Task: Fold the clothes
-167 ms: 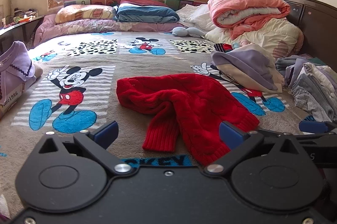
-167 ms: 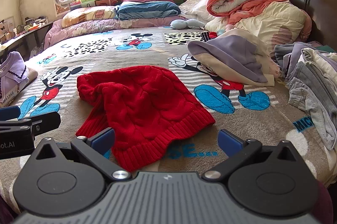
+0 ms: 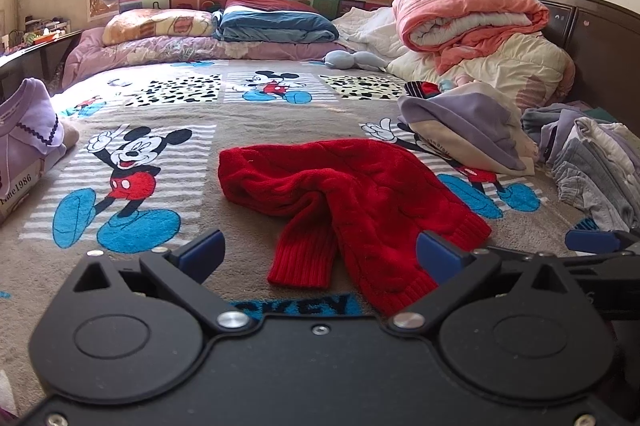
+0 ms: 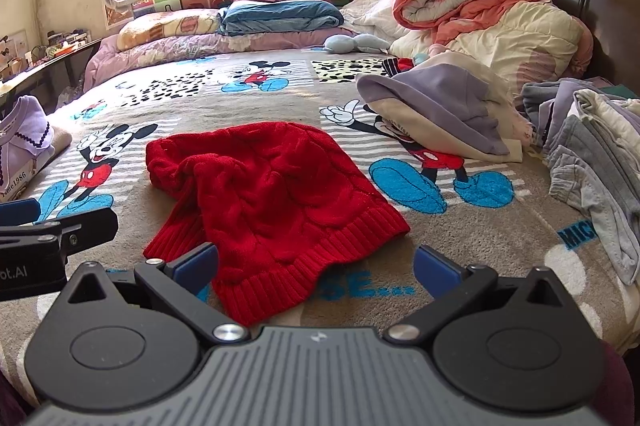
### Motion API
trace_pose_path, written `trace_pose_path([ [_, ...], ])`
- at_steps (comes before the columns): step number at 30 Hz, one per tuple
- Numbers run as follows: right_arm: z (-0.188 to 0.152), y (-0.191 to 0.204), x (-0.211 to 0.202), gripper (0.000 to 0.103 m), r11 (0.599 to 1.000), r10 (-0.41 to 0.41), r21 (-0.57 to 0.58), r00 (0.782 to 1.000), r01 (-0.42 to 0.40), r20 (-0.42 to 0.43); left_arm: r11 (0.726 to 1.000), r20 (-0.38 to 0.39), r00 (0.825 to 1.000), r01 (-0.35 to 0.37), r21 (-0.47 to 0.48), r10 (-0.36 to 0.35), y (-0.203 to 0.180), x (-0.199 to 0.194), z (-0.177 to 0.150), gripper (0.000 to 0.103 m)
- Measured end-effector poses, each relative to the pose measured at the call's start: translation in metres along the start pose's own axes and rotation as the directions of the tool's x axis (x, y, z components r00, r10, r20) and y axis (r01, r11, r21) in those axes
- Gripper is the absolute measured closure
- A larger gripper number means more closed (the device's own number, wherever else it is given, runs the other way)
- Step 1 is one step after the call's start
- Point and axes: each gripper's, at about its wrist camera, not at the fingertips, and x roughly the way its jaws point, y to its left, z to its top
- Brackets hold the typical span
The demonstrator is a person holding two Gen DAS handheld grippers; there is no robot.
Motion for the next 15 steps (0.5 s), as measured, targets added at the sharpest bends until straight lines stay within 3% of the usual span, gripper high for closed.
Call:
trace_pose_path([
  [15,-0.0008,-0.0028,0.0013,0.000,1.000,-0.002,0.007,1.000,0.002,-0.013,1.000,-0.013,1.000,0.016,-0.027,-0.016,0.0051,0.0017,-0.0036,0.000],
])
